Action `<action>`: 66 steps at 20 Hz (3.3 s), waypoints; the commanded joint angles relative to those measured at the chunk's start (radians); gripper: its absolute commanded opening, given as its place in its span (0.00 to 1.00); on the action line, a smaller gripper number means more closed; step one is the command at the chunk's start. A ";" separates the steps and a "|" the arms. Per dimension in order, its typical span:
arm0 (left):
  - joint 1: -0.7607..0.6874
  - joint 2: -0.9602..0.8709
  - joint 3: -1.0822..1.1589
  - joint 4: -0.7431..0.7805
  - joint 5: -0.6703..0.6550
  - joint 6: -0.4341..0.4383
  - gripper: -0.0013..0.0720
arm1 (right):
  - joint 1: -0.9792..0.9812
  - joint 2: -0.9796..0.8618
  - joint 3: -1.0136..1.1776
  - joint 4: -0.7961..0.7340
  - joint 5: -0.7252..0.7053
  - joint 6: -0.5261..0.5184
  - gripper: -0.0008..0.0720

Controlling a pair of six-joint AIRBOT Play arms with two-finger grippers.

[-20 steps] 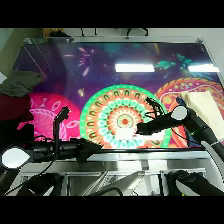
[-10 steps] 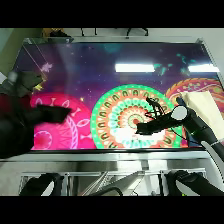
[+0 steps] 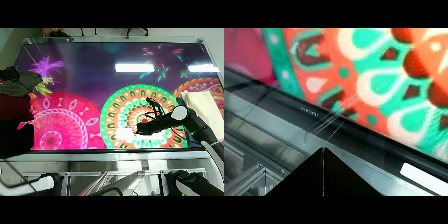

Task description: Fold the shirts.

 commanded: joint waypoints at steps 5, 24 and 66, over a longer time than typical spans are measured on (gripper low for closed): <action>0.024 -0.636 0.409 0.165 0.103 0.040 0.97 | 0.000 -0.009 0.000 0.000 -0.005 0.000 0.04; -0.221 -0.300 0.346 0.095 0.212 0.024 0.04 | 0.000 -0.016 0.000 0.001 -0.012 0.001 0.04; -0.472 -0.446 0.055 -0.320 -0.029 -0.208 0.98 | -0.079 -0.497 0.177 0.178 -0.249 -0.210 0.60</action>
